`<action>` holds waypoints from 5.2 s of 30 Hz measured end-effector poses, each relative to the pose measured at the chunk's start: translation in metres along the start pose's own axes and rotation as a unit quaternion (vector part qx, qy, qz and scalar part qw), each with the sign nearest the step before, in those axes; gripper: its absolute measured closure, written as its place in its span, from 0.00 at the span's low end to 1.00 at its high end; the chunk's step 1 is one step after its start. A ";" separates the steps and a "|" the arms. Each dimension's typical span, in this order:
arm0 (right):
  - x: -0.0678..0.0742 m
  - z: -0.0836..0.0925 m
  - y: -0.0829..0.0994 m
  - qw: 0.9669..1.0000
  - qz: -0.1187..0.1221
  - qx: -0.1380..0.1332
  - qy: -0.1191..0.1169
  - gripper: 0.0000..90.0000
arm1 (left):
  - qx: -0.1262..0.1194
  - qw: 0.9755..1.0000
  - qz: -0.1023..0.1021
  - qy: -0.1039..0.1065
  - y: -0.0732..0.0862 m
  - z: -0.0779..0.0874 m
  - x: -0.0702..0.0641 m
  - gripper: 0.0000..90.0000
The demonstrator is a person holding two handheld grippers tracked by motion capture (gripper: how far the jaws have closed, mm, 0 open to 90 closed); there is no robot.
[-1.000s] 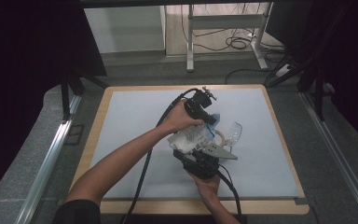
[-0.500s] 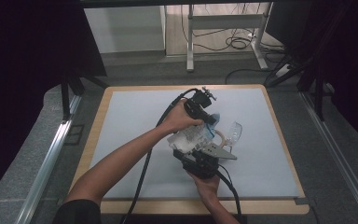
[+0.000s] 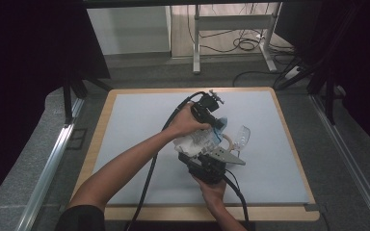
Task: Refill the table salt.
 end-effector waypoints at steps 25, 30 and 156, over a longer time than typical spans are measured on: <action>0.001 -0.001 -0.002 1.000 -0.003 -0.001 0.006 0.67 | 0.004 1.000 -0.001 -0.001 -0.001 -0.001 0.000 0.99; 0.000 -0.001 -0.002 1.000 -0.001 -0.001 0.006 0.67 | 0.004 1.000 -0.001 -0.001 -0.001 -0.001 0.000 0.99; -0.001 0.005 -0.008 1.000 -0.002 -0.014 0.008 0.68 | 0.007 1.000 -0.006 0.006 -0.003 -0.006 -0.001 0.99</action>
Point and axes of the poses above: each handheld gripper's, and its own axes: z roughly backward along the jaws, y roughly out of its underside, x roughly to its left, the point moved 3 cm from there along -z, roughly forward along the jaws, and after that the axes turned 8 degrees about z, right-handed, at the moved point
